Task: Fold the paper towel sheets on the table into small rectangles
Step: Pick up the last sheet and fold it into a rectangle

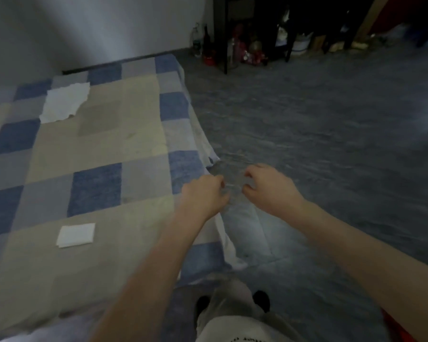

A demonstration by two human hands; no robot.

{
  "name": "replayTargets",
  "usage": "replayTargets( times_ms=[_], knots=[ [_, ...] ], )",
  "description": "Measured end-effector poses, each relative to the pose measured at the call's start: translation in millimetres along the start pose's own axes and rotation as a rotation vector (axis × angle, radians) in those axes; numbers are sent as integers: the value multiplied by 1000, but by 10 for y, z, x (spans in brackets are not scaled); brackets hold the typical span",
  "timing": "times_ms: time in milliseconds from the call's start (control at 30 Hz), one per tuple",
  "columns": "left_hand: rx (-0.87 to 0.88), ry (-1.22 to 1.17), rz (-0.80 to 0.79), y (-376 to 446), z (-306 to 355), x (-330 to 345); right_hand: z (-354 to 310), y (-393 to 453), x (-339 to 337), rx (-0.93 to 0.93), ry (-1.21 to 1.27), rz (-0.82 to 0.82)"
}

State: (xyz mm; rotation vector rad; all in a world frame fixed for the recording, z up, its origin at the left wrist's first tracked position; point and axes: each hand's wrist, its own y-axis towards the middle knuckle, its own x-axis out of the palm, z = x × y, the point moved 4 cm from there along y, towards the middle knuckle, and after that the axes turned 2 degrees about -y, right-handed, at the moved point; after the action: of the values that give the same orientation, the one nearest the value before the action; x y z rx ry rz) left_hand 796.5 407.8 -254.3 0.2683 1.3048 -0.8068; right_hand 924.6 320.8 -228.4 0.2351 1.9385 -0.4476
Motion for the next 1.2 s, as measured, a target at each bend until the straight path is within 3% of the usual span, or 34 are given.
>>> replayTargets(
  times_ms=[333, 667, 900, 1200],
  knots=[
    [-124, -63, 26, 782, 338, -240, 529, 787, -376, -55, 48, -9],
    [-231, -128, 148, 2470, 114, -995, 543, 2845, -1047, -162, 35, -27],
    [-370, -151, 179, 3183, -389, -1718, 52, 4060, -1346, -313, 10, -64],
    [-693, -220, 259, 3042, -1567, -2004, -1314, 4946, -1067, -652, 15, -160]
  ],
)
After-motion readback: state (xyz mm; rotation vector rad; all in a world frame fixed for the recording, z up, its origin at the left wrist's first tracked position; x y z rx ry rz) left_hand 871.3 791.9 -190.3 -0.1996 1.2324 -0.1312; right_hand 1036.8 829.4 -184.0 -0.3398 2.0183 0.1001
